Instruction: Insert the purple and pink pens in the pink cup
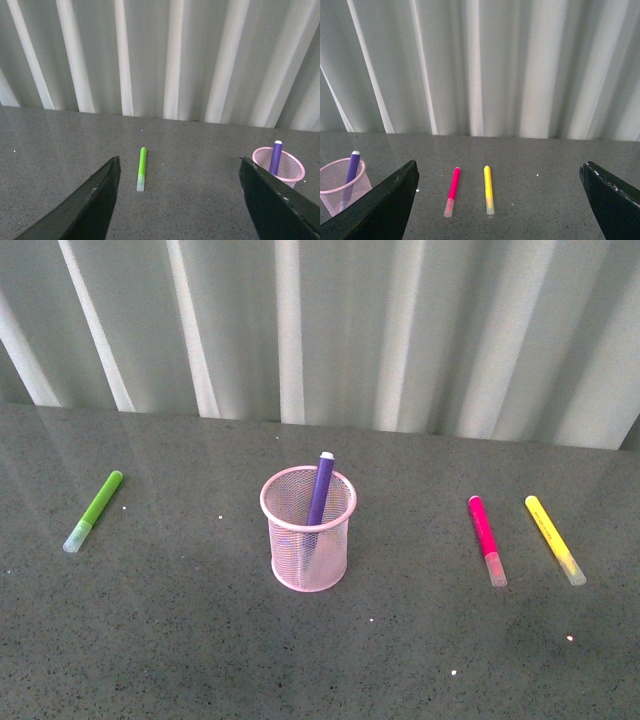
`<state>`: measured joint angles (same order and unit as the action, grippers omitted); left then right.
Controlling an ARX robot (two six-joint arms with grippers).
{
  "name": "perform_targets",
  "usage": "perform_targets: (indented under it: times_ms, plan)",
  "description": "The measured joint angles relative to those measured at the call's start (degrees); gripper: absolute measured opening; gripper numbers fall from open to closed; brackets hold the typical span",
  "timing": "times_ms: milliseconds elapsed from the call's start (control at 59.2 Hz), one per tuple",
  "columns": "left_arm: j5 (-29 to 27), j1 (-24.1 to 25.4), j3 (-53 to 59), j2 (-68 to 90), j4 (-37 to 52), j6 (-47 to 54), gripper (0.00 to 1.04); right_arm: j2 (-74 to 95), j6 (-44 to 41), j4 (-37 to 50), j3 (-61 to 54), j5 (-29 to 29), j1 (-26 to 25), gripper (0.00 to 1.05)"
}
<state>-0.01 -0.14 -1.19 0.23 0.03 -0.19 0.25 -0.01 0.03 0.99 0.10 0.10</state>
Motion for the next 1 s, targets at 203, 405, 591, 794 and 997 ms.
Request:
perform_targets:
  times_ms: [203, 405, 591, 794, 997]
  plan:
    - [0.02, 0.00, 0.00, -0.04, 0.00, 0.02, 0.98, 26.56, 8.85, -6.45, 9.97, 6.34, -3.30, 0.98]
    - [-0.02, 0.00, 0.00, -0.04, 0.00, 0.04, 0.98, 70.47, 11.87, 8.09, 25.75, 4.59, -2.64, 0.98]
    - [0.00, 0.00, 0.00, -0.04, 0.00, 0.02, 0.98, 90.44, 8.59, 7.61, 37.40, 6.14, 1.81, 0.98]
    - [0.00, 0.00, 0.00, -0.04, 0.00, 0.02, 0.98, 102.92, 6.73, 5.84, 49.20, 7.50, 5.44, 0.98]
    - [0.00, 0.00, 0.00, -0.04, 0.00, 0.02, 0.98, 113.57, 7.17, 2.10, 60.63, 7.78, 7.76, 0.98]
